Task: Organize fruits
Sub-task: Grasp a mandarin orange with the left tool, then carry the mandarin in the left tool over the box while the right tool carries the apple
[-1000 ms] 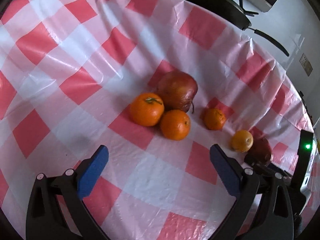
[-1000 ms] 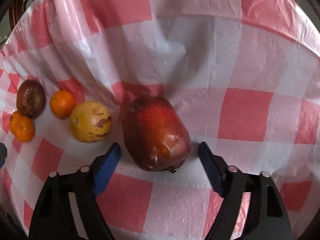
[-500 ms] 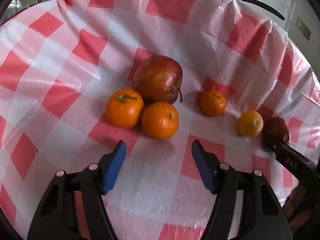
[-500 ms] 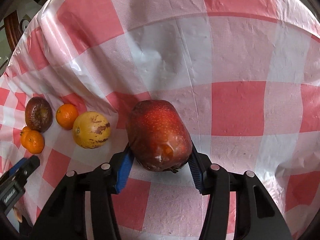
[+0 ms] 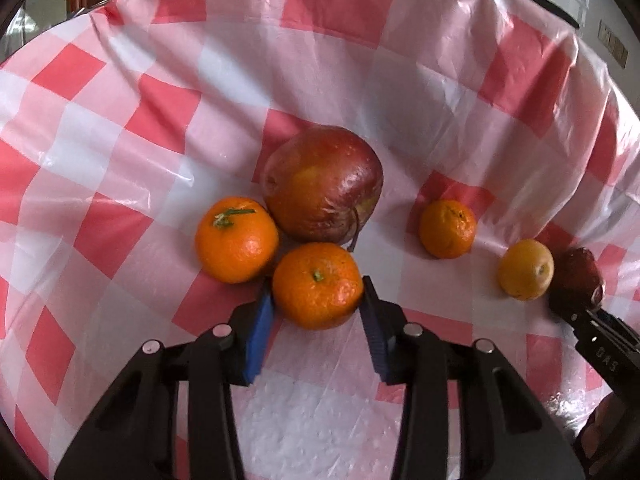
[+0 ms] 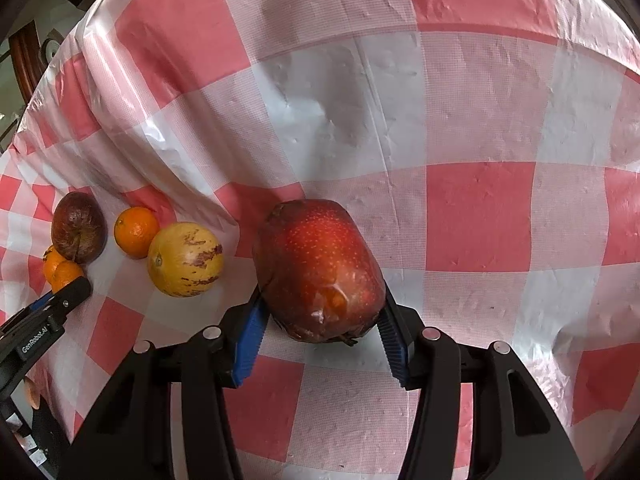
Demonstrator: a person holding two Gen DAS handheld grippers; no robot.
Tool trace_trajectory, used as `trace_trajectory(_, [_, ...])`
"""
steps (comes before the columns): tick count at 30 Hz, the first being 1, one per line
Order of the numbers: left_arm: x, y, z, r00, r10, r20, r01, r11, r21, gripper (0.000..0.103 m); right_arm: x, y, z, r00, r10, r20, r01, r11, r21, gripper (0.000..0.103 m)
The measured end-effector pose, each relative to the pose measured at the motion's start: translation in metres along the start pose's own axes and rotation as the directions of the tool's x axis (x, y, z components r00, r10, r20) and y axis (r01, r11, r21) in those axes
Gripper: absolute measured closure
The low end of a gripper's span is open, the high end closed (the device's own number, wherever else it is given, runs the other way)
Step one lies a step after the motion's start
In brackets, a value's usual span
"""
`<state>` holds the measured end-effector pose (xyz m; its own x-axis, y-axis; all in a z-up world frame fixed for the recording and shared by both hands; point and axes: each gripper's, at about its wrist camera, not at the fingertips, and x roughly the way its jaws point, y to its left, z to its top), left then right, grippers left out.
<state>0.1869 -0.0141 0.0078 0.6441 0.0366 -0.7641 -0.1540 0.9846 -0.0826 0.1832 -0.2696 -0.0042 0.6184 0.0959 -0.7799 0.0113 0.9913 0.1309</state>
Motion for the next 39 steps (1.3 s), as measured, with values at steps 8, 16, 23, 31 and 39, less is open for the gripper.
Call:
trace_trajectory(8, [-0.035, 0.014, -0.004, 0.988, -0.015, 0.155, 0.025, 0.998, -0.061, 0.062, -0.003, -0.003, -0.003, 1.000, -0.005, 0.014, 0.005, 1.000, 0.010, 0.052])
trace_trajectory(16, [-0.034, 0.019, -0.004, 0.990, -0.030, 0.139, 0.041, 0.996, -0.074, 0.062, -0.008, 0.002, -0.004, 0.999, -0.026, 0.020, 0.026, 1.000, 0.006, 0.052])
trace_trajectory(23, [-0.035, 0.017, -0.007, 0.989, -0.027, 0.143, 0.037, 0.997, -0.068, 0.062, -0.011, 0.008, -0.007, 0.998, -0.048, 0.031, 0.048, 0.999, 0.004, 0.052])
trace_trajectory(31, [-0.043, 0.017, -0.011, 0.986, -0.018, 0.165, 0.029, 0.997, -0.068, 0.062, -0.019, 0.022, -0.009, 0.995, -0.080, 0.055, 0.081, 0.997, -0.014, 0.052])
trace_trajectory(39, [-0.112, 0.046, -0.036, 0.964, -0.017, 0.264, 0.044, 0.994, -0.096, 0.062, -0.066, 0.049, -0.018, 0.993, 0.051, 0.104, -0.053, 0.998, 0.016, 0.052])
